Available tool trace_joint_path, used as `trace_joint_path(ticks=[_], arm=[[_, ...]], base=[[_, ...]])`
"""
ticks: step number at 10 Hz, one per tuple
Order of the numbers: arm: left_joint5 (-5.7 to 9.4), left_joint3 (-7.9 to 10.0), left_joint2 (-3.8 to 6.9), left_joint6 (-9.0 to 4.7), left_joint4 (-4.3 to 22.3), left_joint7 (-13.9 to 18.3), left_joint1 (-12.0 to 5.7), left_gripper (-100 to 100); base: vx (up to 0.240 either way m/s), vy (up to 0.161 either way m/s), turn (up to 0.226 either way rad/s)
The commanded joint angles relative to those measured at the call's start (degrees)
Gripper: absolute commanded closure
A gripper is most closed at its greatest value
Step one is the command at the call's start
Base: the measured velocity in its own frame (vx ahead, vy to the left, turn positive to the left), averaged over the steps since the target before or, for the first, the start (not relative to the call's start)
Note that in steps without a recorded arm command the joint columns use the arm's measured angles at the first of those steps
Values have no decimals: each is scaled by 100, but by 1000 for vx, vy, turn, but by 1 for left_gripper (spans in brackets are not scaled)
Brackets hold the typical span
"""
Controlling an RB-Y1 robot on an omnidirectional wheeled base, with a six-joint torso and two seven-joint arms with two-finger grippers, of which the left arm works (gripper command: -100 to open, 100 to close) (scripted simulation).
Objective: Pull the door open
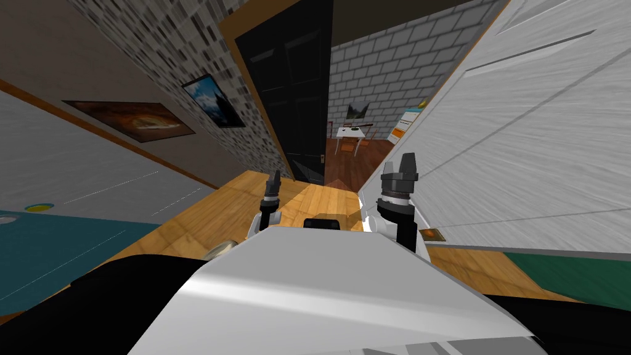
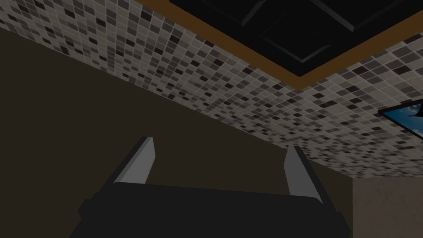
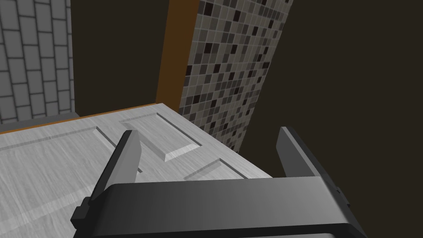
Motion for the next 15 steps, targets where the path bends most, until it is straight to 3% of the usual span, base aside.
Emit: trace_joint_path(ticks=[1, 7, 15], arm=[[-90, 73, 10, -89, 165, -286, -29, -100], [-325, 260, 31, -285, 555, -1052, -86, -100], [-763, 610, 54, -651, 1284, -2323, -192, -100]], base=[[103, -51, -29], [79, -36, -20], [82, -41, -25]])
